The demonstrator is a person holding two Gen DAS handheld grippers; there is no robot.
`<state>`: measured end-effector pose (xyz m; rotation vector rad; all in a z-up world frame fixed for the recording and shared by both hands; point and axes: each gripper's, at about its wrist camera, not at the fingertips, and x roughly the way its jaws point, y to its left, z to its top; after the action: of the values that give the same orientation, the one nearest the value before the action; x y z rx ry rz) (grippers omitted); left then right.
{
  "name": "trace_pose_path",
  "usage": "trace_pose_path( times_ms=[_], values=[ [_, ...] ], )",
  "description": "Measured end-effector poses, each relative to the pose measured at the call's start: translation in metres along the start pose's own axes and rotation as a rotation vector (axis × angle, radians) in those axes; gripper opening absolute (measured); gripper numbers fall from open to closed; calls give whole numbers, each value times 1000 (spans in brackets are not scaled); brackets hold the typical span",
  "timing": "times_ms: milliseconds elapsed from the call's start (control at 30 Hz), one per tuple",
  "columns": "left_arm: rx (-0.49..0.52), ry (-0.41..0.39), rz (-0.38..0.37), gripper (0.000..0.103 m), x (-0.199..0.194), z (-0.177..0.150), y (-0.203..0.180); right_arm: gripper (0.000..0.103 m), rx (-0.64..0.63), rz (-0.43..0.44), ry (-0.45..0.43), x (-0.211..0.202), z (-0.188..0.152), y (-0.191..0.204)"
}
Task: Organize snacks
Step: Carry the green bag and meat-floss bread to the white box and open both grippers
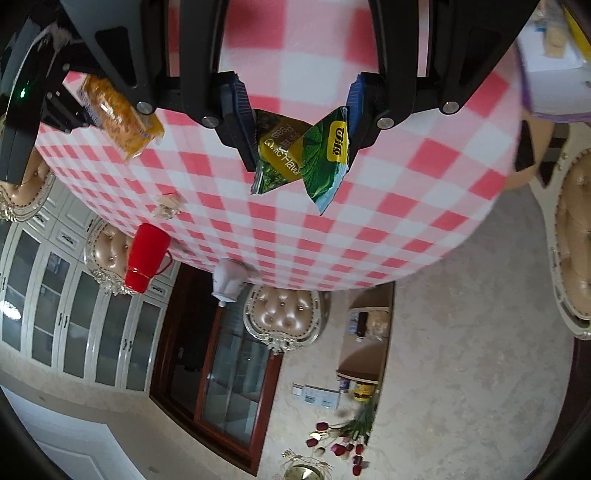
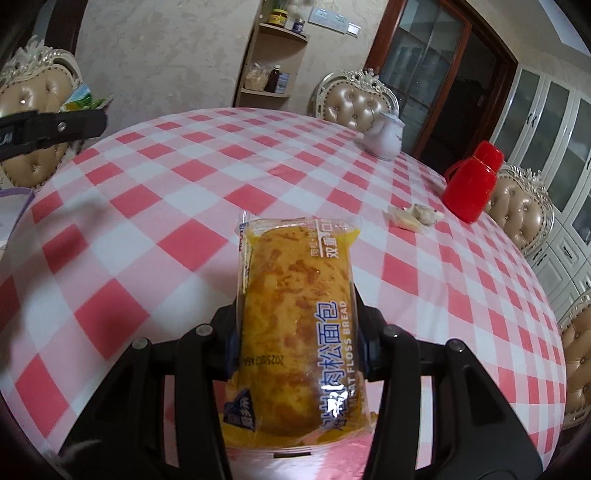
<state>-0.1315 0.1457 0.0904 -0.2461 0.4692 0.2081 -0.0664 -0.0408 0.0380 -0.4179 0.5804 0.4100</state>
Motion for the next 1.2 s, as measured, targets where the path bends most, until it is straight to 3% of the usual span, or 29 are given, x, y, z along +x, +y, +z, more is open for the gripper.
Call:
trace_pose_path(
  times_ms=[500,867,1200],
  values=[
    [-46,-19,131,43,-75,-28,98,51,-91,53,-69,-23,19,87],
    [-118,-17,215,43,-115,-53,175,51,-197,134,-108,-40,35,178],
    [-159,46,311,43,-141,-86,240,51,-344,256,-140,-67,36,275]
  ],
)
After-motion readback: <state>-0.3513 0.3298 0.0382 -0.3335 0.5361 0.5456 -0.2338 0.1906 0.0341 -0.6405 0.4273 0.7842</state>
